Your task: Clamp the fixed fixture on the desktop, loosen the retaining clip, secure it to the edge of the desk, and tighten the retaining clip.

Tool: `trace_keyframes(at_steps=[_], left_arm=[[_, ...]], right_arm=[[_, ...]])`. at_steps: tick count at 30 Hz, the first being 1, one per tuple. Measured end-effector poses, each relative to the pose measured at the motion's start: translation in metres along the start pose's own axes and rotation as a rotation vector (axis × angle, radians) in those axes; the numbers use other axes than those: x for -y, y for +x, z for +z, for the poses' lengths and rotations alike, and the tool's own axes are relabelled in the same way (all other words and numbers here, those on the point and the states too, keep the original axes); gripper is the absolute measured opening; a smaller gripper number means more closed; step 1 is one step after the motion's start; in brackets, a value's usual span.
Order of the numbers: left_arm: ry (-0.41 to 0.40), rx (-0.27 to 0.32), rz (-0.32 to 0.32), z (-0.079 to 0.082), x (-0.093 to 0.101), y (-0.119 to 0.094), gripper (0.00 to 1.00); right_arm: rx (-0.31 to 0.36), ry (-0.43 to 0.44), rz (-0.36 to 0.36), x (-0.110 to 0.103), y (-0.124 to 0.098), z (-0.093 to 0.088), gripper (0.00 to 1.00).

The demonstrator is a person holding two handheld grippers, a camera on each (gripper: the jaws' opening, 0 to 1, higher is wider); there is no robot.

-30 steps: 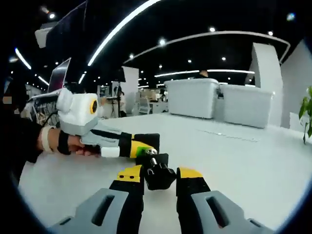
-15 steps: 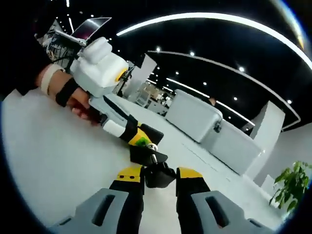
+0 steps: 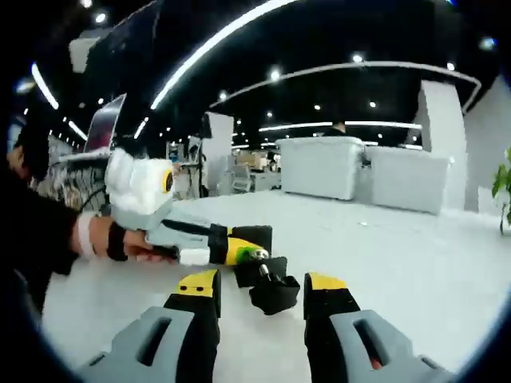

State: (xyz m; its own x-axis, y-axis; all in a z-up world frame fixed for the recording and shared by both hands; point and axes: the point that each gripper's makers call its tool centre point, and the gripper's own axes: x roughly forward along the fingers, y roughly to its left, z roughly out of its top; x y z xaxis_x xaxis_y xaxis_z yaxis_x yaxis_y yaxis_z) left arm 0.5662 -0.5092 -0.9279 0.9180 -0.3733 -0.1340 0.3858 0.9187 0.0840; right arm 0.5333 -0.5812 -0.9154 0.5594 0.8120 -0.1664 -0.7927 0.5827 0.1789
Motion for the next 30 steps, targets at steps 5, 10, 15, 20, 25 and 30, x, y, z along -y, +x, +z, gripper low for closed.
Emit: trace_keyframes(at_steps=[5,10,15,20,25,30], left_arm=[[0.000,0.000,-0.002,-0.001,-0.001,0.000,0.05],[0.004,0.001,-0.003,-0.002,-0.001,0.000,0.05],[0.005,0.000,-0.004,-0.002,-0.002,0.001,0.05],[0.004,-0.001,-0.004,-0.001,-0.002,0.004,0.05],[0.005,0.000,-0.005,0.000,-0.002,0.004,0.05],[0.004,-0.001,-0.004,-0.001,-0.003,0.005,0.05]], right_arm=[[-0.065,0.230,0.014,0.002,0.000,-0.018,0.35],[-0.043,0.358,0.011,0.012,0.005,-0.014,0.25],[-0.062,0.560,0.013,0.015,0.004,-0.014,0.24],[-0.064,0.523,0.000,0.004,-0.001,-0.018,0.23],[-0.069,0.290,-0.022,0.003,0.000,-0.016,0.23],[-0.035,0.017,-0.027,0.009,0.006,-0.011,0.22]])
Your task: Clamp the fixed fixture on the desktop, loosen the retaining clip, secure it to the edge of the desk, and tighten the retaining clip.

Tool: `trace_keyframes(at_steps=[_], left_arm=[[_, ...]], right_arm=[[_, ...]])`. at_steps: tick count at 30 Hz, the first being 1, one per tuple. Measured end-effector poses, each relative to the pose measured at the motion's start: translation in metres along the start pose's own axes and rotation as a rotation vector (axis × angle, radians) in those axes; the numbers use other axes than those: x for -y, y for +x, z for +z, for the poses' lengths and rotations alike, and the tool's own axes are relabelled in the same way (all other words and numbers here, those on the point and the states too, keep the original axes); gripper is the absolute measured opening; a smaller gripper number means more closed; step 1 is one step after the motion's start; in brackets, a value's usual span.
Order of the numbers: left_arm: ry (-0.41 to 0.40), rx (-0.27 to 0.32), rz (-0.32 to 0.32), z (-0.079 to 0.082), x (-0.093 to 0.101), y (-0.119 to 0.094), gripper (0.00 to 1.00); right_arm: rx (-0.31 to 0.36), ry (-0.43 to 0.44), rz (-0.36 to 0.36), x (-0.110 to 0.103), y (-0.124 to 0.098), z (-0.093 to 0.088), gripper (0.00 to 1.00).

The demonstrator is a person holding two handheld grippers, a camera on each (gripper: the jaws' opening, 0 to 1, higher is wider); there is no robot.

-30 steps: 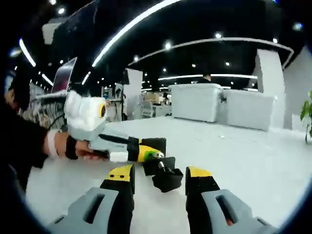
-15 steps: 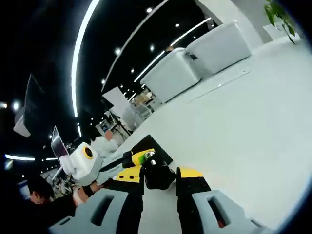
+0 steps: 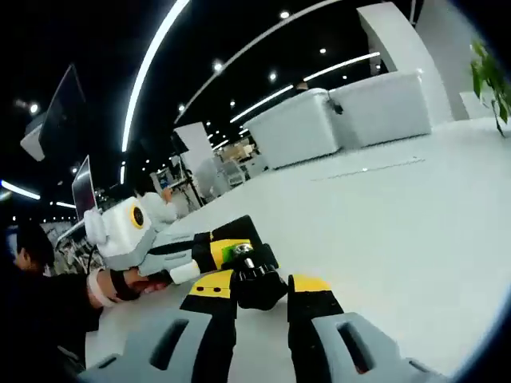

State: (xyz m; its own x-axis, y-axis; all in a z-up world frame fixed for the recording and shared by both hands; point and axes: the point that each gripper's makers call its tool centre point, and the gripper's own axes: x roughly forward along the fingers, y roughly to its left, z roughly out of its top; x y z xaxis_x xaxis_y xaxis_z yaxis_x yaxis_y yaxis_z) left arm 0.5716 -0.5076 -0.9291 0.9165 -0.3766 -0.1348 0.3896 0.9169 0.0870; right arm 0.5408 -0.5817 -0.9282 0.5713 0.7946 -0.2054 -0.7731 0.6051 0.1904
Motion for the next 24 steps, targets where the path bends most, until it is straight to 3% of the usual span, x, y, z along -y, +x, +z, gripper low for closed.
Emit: trace_keyframes(at_steps=[9,16,18,23,24], left_arm=[[0.002,0.000,0.001,0.000,0.000,-0.001,0.05],[0.000,-0.001,0.002,-0.001,-0.001,-0.001,0.05],[-0.001,-0.001,0.002,-0.002,-0.001,-0.001,0.05],[0.001,-0.002,0.004,-0.001,0.002,-0.003,0.05],[-0.001,-0.001,0.003,-0.001,0.003,-0.004,0.05]], right_arm=[[0.081,-0.557,-0.086,-0.007,0.000,0.005,0.22],[0.102,-0.856,-0.121,-0.016,0.003,0.008,0.22],[0.107,-0.919,-0.139,-0.014,0.004,0.008,0.22],[0.099,-0.883,-0.139,-0.014,0.000,0.009,0.23],[0.092,-0.840,-0.130,-0.012,0.000,0.007,0.24]])
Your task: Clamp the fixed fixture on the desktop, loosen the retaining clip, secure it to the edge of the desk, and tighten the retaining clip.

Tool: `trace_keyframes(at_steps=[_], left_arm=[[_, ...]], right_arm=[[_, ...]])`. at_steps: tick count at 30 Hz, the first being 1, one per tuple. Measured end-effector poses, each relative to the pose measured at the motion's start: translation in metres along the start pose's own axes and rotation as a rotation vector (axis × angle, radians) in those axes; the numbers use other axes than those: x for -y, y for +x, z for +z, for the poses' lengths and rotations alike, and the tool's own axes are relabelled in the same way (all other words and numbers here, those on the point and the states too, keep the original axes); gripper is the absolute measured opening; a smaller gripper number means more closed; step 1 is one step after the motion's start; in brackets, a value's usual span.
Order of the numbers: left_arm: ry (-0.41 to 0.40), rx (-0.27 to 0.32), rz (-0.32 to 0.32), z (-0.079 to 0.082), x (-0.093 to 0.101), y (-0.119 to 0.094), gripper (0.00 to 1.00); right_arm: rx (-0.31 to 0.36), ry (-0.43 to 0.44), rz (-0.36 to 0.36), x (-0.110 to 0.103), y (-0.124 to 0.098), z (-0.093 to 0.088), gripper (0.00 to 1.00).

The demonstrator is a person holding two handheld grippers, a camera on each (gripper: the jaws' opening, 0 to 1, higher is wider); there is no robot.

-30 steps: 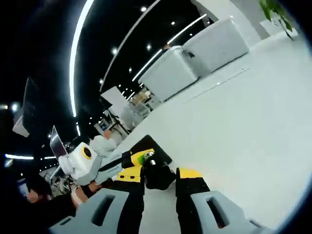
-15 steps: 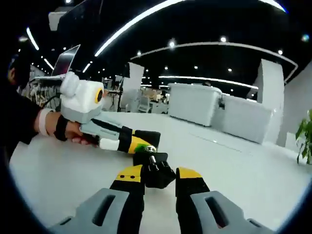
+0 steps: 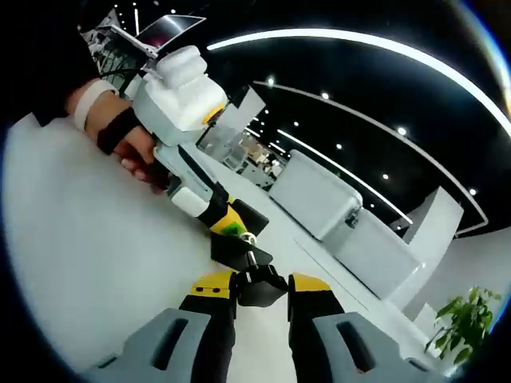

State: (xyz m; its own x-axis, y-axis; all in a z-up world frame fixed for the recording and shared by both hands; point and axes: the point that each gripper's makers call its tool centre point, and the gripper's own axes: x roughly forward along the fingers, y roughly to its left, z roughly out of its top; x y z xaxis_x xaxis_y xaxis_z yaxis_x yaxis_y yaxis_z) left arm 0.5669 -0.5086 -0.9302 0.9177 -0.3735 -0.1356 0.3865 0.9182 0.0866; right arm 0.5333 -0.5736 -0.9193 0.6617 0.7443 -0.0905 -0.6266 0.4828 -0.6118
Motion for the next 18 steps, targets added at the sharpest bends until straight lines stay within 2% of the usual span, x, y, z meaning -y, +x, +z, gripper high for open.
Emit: trace_keyframes(at_steps=[1,5,8,9,10,14,16,18], left_arm=[[0.000,0.000,0.000,0.000,0.001,0.000,0.05],[0.000,0.000,0.000,0.000,0.003,-0.002,0.05],[0.002,0.000,0.000,0.000,0.003,-0.003,0.05],[0.001,0.000,0.000,0.000,0.004,-0.003,0.05],[0.001,0.000,0.000,0.000,0.004,-0.003,0.05],[0.000,0.000,-0.001,0.000,0.005,-0.004,0.05],[0.001,0.000,0.000,0.000,0.005,-0.005,0.05],[0.001,0.000,-0.001,0.000,0.005,-0.005,0.05]], right_arm=[[0.009,0.052,0.010,0.001,0.000,0.001,0.24],[0.024,0.403,0.057,0.005,-0.008,0.009,0.27],[0.026,0.572,0.059,0.021,-0.003,0.006,0.27],[0.018,0.642,0.078,0.022,-0.002,0.005,0.27],[-0.002,0.703,0.078,0.014,-0.008,0.004,0.27],[-0.095,0.868,0.086,0.010,-0.007,-0.016,0.28],[-0.076,1.024,0.083,0.015,-0.004,-0.015,0.25],[-0.069,1.064,0.089,0.019,-0.004,-0.016,0.25]])
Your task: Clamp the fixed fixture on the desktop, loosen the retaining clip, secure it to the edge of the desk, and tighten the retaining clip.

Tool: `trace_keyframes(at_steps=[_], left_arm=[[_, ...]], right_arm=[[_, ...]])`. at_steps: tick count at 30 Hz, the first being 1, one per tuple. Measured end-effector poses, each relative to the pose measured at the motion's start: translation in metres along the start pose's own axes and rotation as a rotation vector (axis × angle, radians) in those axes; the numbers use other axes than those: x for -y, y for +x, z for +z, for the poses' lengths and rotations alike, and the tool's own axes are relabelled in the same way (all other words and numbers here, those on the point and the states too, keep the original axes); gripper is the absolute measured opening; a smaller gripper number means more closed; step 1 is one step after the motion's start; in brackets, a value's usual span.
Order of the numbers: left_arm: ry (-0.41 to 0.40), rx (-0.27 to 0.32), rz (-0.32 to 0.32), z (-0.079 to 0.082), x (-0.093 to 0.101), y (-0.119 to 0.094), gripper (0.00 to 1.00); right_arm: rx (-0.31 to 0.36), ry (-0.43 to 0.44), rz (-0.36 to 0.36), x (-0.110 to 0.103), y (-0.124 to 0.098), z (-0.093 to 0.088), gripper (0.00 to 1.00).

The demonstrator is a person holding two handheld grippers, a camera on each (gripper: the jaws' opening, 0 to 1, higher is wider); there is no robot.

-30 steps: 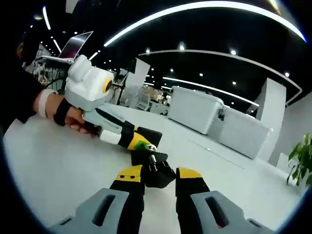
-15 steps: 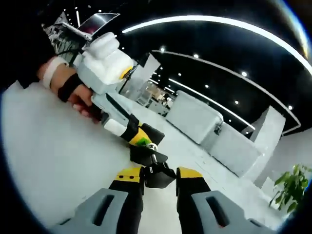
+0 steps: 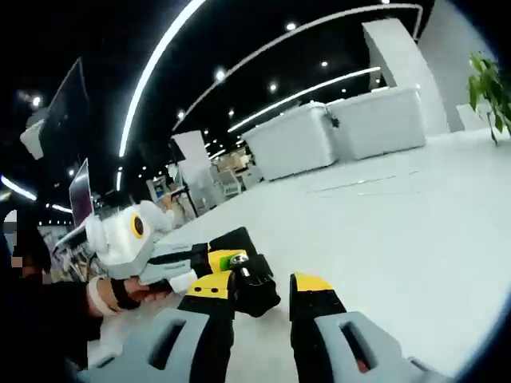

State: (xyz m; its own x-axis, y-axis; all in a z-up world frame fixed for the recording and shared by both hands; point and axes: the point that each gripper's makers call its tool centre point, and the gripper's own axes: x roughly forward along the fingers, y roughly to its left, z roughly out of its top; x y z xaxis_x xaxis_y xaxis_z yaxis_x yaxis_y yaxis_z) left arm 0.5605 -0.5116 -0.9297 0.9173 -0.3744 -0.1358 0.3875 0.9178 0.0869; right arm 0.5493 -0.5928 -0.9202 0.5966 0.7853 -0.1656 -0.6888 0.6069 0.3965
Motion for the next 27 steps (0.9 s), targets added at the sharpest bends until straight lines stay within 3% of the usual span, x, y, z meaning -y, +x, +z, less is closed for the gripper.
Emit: trace_keyframes(at_steps=[5,9,14,16,23,27], left_arm=[[0.000,0.000,-0.001,0.000,0.000,0.000,0.05],[0.000,0.000,-0.001,0.000,0.000,0.000,0.05],[-0.001,0.000,-0.002,0.000,0.000,0.000,0.05],[-0.001,0.001,-0.002,0.000,0.000,0.000,0.05],[0.002,0.000,-0.002,0.000,0.000,0.002,0.05],[0.003,-0.001,-0.001,0.000,-0.001,0.002,0.05]], right_arm=[[-0.107,0.129,0.023,-0.005,0.002,-0.018,0.22],[-0.097,0.237,0.032,-0.001,0.003,-0.016,0.22],[-0.097,0.216,0.034,-0.002,0.003,-0.015,0.20],[-0.084,0.109,0.034,-0.003,0.003,-0.012,0.19],[0.021,-0.482,0.025,-0.019,0.000,-0.005,0.18],[0.059,-0.676,0.001,-0.024,0.000,-0.005,0.18]])
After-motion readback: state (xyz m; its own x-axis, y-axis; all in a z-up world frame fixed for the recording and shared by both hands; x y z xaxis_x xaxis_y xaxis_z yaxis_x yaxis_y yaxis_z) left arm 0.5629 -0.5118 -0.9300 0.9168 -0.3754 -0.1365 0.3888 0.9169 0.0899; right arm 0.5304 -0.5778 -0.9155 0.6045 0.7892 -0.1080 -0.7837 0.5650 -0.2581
